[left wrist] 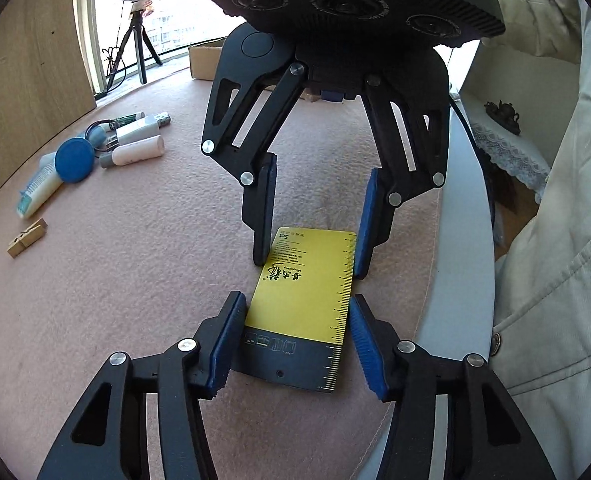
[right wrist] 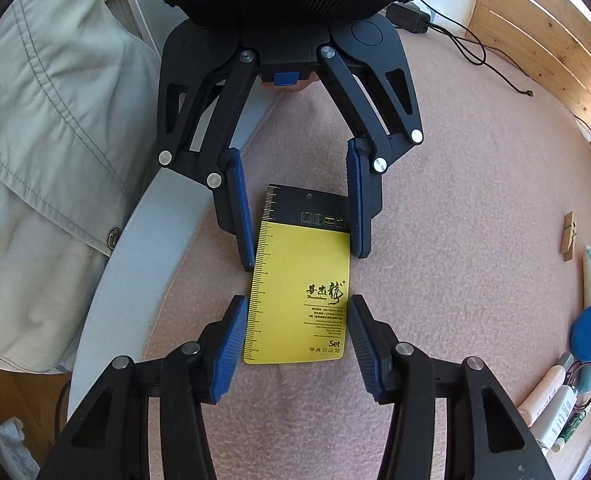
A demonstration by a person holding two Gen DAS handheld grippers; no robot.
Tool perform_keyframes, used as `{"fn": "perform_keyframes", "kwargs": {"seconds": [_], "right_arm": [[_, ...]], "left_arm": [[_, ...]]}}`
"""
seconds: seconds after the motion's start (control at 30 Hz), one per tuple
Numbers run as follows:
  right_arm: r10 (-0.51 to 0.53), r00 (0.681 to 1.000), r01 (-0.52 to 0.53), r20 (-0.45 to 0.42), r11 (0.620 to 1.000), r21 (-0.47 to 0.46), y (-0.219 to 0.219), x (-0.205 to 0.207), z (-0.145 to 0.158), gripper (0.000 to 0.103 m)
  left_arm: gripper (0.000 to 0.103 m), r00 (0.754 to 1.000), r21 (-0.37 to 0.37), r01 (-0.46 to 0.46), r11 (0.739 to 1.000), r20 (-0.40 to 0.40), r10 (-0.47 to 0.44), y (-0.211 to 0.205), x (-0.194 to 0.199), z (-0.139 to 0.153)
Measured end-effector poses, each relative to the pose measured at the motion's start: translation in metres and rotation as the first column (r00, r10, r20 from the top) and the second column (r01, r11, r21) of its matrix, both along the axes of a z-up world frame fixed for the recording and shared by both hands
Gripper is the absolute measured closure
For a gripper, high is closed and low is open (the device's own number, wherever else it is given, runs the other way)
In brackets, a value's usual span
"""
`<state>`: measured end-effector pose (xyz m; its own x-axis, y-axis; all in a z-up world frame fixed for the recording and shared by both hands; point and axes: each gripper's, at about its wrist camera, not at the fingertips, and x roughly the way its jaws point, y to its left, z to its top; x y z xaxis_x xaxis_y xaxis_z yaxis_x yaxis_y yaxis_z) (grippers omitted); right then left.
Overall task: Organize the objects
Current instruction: 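Lift the notebook toward the left gripper while the left gripper approaches it, then lower the notebook into the box and open the right gripper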
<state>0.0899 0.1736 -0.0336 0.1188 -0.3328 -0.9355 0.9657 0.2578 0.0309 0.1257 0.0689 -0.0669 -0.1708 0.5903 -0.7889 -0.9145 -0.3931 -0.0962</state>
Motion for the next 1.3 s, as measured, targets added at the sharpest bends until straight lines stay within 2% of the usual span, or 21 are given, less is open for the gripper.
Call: {"fn": "perform_keyframes", "kwargs": {"seconds": [0.17,0.4,0.6,0.8,0.9,1.3], "right_arm": [[0.015,1.000,-0.015,-0.022,1.000,0.002,0.000,0.009,0.002,0.057],[0.010,0.998,-0.011,-0.056,1.000,-0.020,0.002,0.010,0.017,0.057],[0.024,0.995,-0.030,-0.102,0.998,-0.053,0.017,0.013,0.033,0.057],[0.105,0.981,-0.122,-0.163,0.988,-0.097,0.049,0.016,0.052,0.057],[0.117,0.973,-0.140,-0.197,0.984,-0.107,0.069,0.013,0.062,0.057],[-0.006,0.965,-0.036,-0.264,0.987,-0.157,0.144,-0.005,0.091,0.057]], "left_arm": [[0.048,1.000,-0.013,0.030,0.999,-0.005,-0.030,0.002,0.002,0.005],[0.048,0.998,-0.021,0.040,0.999,-0.043,-0.041,0.006,0.003,0.026],[0.049,0.996,-0.075,0.050,0.996,-0.074,-0.055,0.024,0.004,0.042],[0.049,0.994,-0.154,0.018,0.988,-0.102,-0.035,0.066,0.005,0.066],[0.049,0.993,-0.162,-0.006,0.987,-0.121,-0.014,0.088,0.000,0.080],[0.049,0.976,-0.203,0.087,0.975,-0.180,-0.124,0.174,-0.027,0.116]]}}
